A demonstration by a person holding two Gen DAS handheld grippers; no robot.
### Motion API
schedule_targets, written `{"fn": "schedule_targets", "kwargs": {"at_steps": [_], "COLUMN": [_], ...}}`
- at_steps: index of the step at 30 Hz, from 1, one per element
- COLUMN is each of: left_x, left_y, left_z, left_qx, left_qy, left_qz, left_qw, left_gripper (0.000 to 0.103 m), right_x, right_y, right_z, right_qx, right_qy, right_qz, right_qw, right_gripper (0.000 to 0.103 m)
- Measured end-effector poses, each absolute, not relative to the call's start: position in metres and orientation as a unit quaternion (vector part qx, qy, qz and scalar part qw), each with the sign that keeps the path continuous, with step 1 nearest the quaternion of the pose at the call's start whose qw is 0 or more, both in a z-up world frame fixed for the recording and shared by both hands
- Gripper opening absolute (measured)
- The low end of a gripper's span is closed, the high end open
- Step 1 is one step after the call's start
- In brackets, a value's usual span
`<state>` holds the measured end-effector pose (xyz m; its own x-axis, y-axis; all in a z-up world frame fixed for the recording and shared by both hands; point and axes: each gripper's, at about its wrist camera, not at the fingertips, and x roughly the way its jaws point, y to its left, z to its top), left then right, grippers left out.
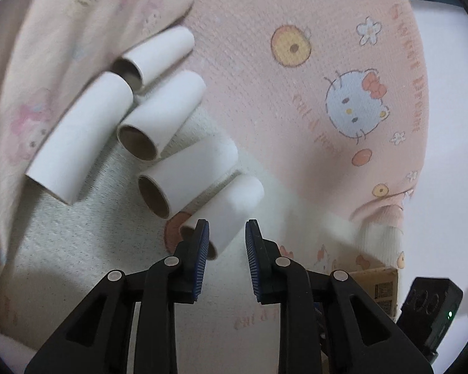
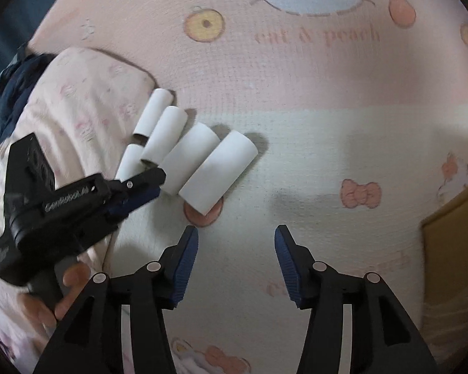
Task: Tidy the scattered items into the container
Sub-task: 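Move both tools back from the box to the row of white tubes, then pull the end white tube away from the row with the left gripper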
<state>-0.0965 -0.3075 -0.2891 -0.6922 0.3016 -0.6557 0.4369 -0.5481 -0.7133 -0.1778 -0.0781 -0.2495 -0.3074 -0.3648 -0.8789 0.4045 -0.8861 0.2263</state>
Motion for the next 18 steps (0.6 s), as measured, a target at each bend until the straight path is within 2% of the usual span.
{"fn": "schedule_targets", "kwargs": {"at_steps": [7,12,18], "left_x": [-0.111,-0.126,-0.126], "left_y": [-0.309,-0.308,-0.311], "left_z": [-0.295,-0.308,-0.318], "left_qx": [0.397,0.427,0.432], "left_qy": [0.461,0.466,0.49], "left_qz": [-0.792,-0.774,-0.756], "left_qw": [0.053,0.044,0.037], "left_gripper": [0.026,0.026,0.028], "right_x": [-0.2,-0.205,-0.208], "right_y": [-0.096,-0.116,-0.119], "right_z": [-0.27,-0.282,-0.291], "right_qx": [0.565,0.565,0.573], "right_qy": [-0.007,0.036,0.035], "right_qz": [-0.795,-0.796,-0.787], "right_qw": [0.22,0.215,0.224], "right_gripper": [0.048,0.048,0.048]}}
